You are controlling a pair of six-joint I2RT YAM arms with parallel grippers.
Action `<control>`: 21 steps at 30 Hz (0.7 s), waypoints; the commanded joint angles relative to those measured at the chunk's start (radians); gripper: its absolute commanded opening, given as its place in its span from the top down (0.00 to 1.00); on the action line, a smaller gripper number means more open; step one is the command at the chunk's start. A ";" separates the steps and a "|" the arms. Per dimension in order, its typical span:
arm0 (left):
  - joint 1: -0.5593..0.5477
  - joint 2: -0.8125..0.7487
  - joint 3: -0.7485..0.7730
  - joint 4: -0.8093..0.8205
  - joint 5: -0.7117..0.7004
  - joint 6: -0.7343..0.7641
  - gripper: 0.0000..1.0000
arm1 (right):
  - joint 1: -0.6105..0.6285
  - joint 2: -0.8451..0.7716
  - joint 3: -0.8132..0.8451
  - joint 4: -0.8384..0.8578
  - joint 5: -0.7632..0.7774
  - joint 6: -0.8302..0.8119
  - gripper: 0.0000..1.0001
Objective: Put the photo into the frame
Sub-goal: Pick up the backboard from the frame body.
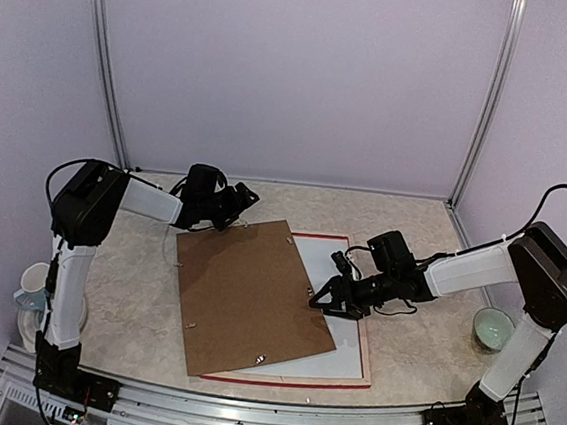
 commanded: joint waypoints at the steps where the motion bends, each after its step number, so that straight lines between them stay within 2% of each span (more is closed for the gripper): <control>1: -0.007 0.023 0.000 0.030 0.016 -0.004 0.09 | 0.017 0.005 0.027 0.006 -0.001 0.013 0.38; 15: -0.009 0.033 -0.031 0.050 0.019 -0.009 0.09 | 0.019 0.074 0.068 -0.021 -0.001 0.011 0.37; 21: -0.008 0.040 -0.039 0.053 0.023 -0.011 0.09 | 0.019 0.042 0.082 -0.059 0.048 0.003 0.34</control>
